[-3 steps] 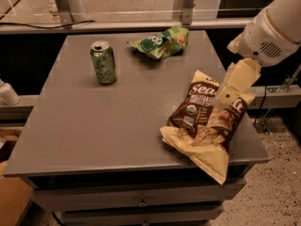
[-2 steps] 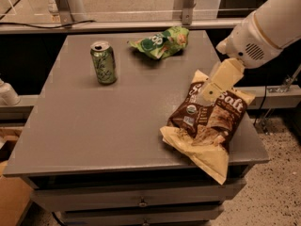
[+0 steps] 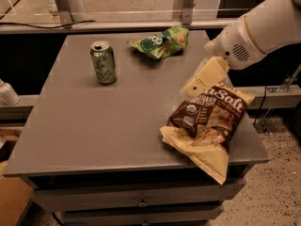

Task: Knock green can over

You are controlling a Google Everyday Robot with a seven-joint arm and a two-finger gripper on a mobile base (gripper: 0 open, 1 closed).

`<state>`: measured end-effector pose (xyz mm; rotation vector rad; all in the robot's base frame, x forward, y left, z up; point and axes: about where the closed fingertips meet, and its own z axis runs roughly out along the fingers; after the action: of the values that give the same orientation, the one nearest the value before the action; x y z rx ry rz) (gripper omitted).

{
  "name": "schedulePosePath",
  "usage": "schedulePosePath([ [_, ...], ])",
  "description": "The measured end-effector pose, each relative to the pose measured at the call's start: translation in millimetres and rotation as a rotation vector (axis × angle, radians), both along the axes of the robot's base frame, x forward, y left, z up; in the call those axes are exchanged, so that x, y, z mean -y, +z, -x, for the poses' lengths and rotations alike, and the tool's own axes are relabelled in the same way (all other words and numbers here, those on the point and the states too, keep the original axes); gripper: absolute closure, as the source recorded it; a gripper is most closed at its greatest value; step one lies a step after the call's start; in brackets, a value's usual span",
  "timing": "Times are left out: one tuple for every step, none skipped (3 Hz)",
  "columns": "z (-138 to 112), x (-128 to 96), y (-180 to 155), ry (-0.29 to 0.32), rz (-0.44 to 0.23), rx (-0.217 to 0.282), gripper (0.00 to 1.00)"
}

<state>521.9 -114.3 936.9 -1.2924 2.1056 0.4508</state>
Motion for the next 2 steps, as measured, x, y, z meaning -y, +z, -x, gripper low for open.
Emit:
schedulePosePath([
  [-9.8, -23.0, -3.0, 0.038, -0.031, 0.03, 0.0],
  [-26.2, -56.4, -9.0, 0.069, -0.093, 0.062, 0.0],
])
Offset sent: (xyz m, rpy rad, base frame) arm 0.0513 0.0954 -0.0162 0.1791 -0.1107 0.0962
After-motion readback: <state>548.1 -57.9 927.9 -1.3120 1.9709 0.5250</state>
